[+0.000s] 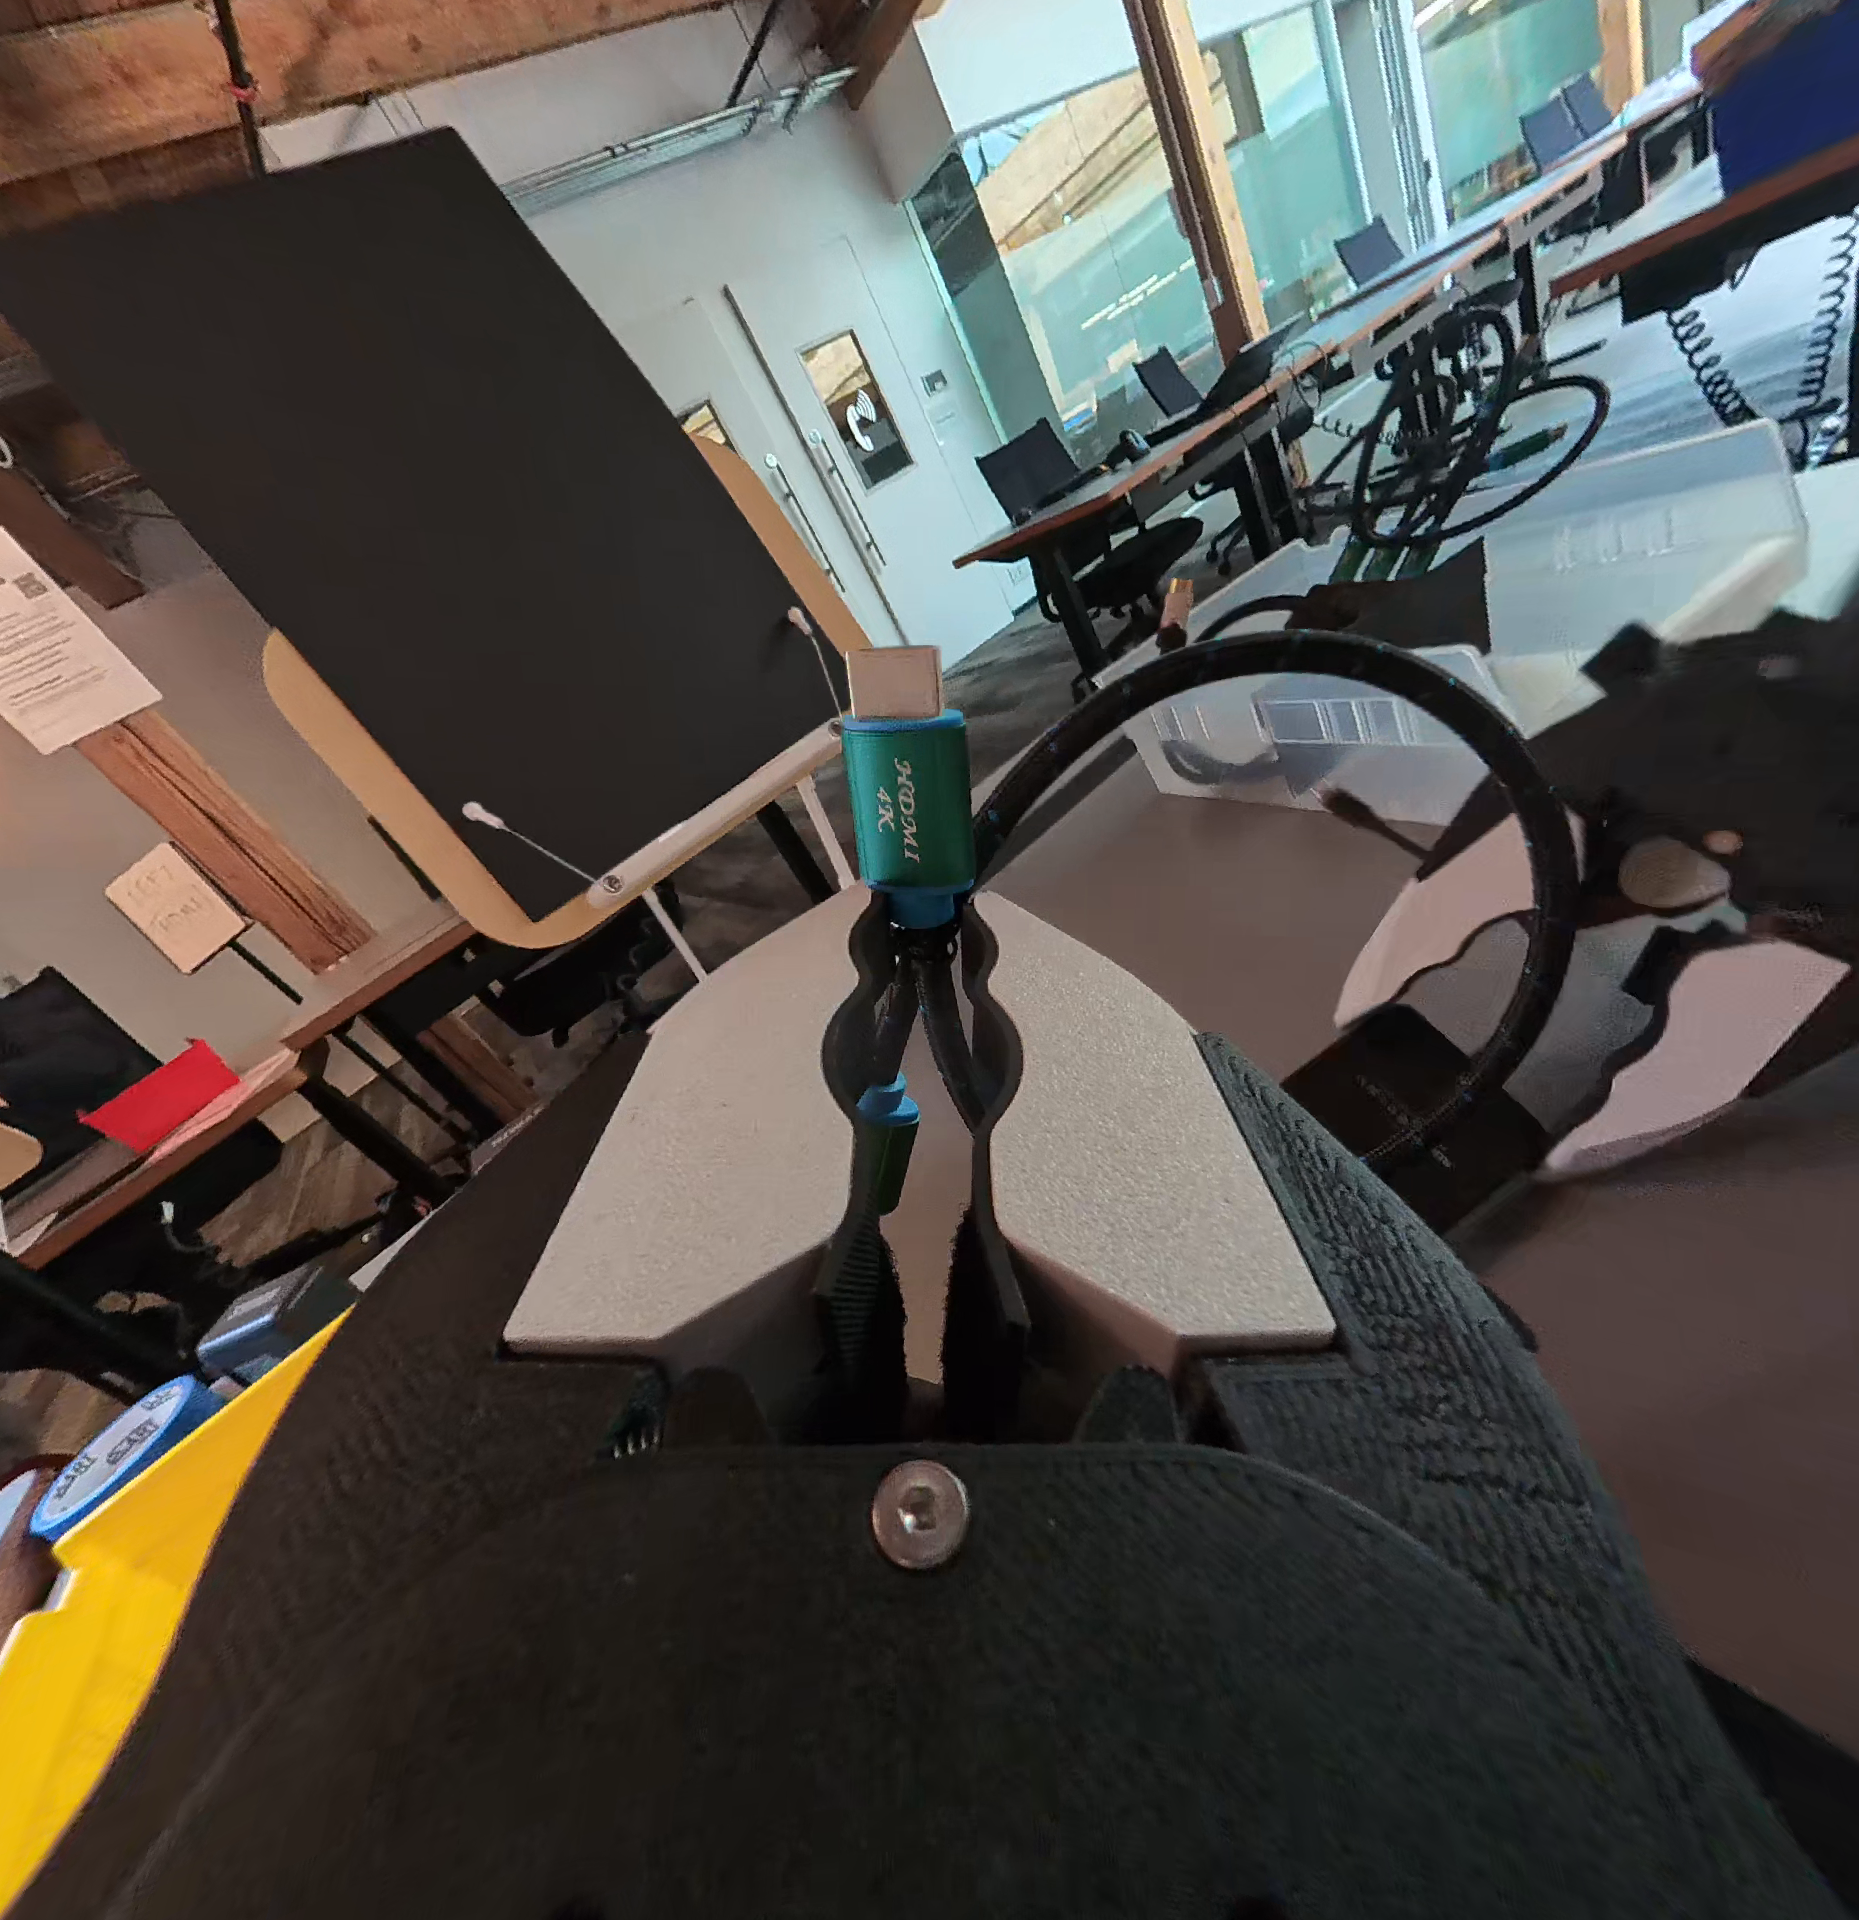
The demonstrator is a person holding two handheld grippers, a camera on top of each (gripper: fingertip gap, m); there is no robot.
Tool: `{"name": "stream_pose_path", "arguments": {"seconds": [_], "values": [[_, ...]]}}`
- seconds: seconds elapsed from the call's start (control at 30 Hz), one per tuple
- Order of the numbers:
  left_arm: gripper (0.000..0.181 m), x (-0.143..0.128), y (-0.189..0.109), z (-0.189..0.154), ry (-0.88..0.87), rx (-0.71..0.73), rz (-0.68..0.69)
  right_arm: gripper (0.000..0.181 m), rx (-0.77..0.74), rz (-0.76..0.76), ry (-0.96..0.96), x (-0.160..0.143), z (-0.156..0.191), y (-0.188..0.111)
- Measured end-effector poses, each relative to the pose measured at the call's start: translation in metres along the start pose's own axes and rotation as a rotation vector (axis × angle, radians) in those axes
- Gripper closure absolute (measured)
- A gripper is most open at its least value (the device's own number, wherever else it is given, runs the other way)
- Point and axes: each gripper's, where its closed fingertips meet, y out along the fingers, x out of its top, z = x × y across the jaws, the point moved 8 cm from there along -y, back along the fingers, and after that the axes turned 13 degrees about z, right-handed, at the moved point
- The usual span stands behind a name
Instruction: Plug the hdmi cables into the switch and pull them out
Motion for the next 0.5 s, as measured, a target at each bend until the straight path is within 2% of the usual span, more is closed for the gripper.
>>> {"name": "stream_pose_path", "arguments": {"seconds": [0.07,0.13,0.2,0.3,0.4,0.5], "values": [[0.169,-0.001,-0.004,0.003,-0.008,0.007,-0.009,0.116,-0.243,0.046,-0.250,0.000,0.003,-0.004],[0.169,-0.003,-0.005,0.003,-0.012,0.007,-0.006,0.116,-0.344,0.023,-0.338,0.000,0.007,-0.007],[0.169,-0.006,-0.005,0.003,-0.015,0.002,0.004,0.116,-0.401,-0.014,-0.343,0.001,0.005,-0.012],[0.168,-0.007,-0.004,0.001,-0.008,-0.004,0.017,0.116,-0.423,-0.064,-0.280,0.001,-0.003,-0.019],[0.168,-0.006,-0.002,-0.003,0.028,-0.011,0.038,0.116,-0.403,-0.179,-0.231,-0.001,-0.008,-0.029],[0.168,-0.007,-0.002,-0.006,0.062,-0.031,0.063,0.116,-0.360,-0.248,-0.301,-0.007,-0.010,-0.039]]}}
